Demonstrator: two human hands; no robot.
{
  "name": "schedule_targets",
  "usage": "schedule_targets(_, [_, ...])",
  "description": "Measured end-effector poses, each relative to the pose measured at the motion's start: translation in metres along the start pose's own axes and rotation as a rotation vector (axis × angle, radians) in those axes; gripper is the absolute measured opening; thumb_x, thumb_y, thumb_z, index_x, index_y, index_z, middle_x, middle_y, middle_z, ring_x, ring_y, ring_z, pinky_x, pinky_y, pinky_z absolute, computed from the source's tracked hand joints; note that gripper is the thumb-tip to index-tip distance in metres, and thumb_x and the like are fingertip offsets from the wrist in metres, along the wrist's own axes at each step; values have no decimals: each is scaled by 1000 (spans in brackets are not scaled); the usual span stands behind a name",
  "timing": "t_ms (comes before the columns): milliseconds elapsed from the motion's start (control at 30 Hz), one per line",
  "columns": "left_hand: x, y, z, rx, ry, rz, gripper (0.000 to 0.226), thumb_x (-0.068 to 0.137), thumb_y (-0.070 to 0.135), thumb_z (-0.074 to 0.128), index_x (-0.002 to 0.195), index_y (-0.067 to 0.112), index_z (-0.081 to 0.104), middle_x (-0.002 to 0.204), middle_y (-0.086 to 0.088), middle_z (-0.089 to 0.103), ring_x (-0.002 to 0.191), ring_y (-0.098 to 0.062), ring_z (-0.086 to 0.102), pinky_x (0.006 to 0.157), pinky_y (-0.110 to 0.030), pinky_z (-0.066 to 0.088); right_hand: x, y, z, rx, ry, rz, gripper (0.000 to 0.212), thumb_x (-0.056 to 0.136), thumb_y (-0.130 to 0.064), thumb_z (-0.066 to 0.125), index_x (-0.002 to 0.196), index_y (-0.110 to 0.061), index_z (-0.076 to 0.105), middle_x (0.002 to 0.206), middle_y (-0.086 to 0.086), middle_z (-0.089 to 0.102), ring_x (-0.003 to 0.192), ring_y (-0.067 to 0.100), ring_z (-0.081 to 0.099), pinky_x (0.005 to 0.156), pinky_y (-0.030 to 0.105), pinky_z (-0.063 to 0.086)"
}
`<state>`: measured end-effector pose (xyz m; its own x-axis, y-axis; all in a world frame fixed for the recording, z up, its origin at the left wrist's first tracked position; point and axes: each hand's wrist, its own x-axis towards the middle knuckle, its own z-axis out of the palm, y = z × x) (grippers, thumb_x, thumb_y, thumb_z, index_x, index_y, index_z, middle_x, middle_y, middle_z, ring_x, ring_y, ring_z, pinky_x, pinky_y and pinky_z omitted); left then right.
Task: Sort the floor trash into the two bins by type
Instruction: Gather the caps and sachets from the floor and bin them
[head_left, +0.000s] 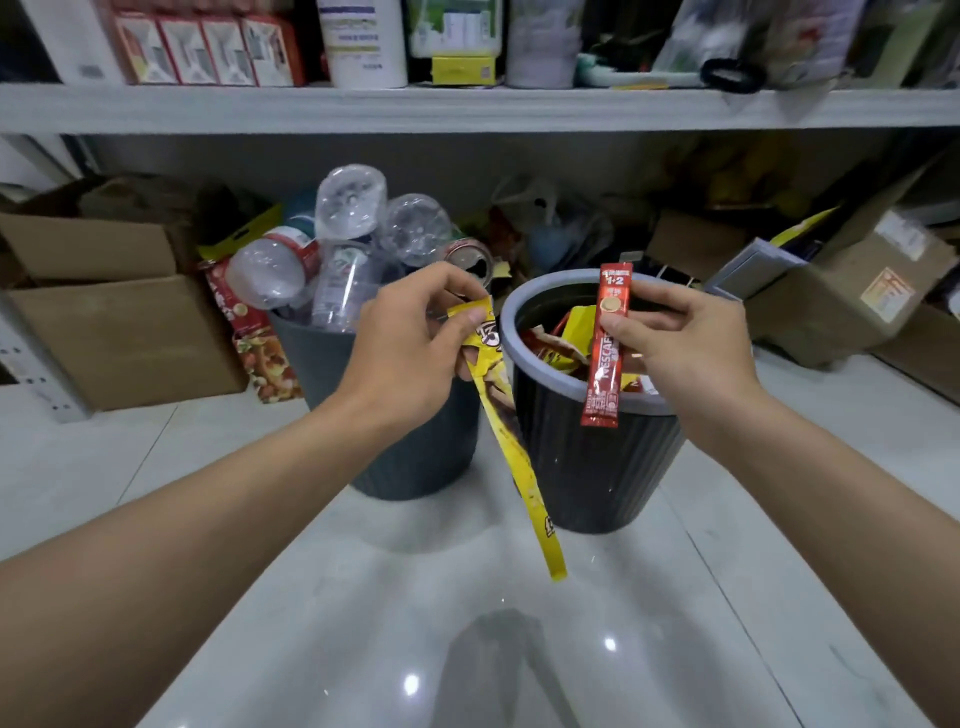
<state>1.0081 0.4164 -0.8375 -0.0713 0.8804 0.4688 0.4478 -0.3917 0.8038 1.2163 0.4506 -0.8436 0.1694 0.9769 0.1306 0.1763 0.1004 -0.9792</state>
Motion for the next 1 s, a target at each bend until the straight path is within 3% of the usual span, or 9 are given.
schedule_targets(167, [17, 4, 23, -27, -2, 1, 7, 92, 5, 61, 94, 12, 64, 79, -6, 62, 50, -13, 61, 50, -22, 51, 41, 5, -15, 3, 84, 53, 44, 84, -18, 74, 126, -14, 60, 102, 1, 71, 89, 17, 71, 81, 41, 59])
schedule_targets(367, [32, 2, 39, -47, -15, -5, 8, 93, 5, 60, 94, 11, 64, 83, -13, 62, 50, -10, 61, 50, -19, 49, 72, 15, -18, -40, 83, 79, 45, 85, -17, 73, 127, -12, 59, 96, 0, 68, 83, 17, 70, 64, 30, 58])
schedule_targets(500, [47, 0, 44, -34, 7, -16, 7, 93, 7, 60, 93, 13, 65, 84, -12, 62, 52, -12, 63, 50, -20, 50, 85, 21, -23, -78, 102, 85, 45, 84, -18, 74, 126, -12, 60, 105, 7, 68, 85, 21, 71, 75, 39, 60])
schedule_targets(700, [80, 11, 50, -65, 63, 9, 8, 92, 5, 62, 90, 12, 64, 76, -5, 62, 52, -18, 64, 48, -23, 51, 100, 33, -35, -233, 145, 33, 41, 81, -24, 78, 119, -13, 66, 107, 4, 68, 96, 20, 67, 89, 39, 56])
schedule_targets(1000, [125, 0, 75, -33, 167, -17, 11, 92, 9, 62, 87, 19, 63, 75, -3, 67, 51, -12, 65, 49, -21, 49, 113, 42, -45, -280, 126, -31, 37, 84, -28, 75, 117, -14, 68, 102, 3, 70, 93, 18, 67, 88, 38, 56])
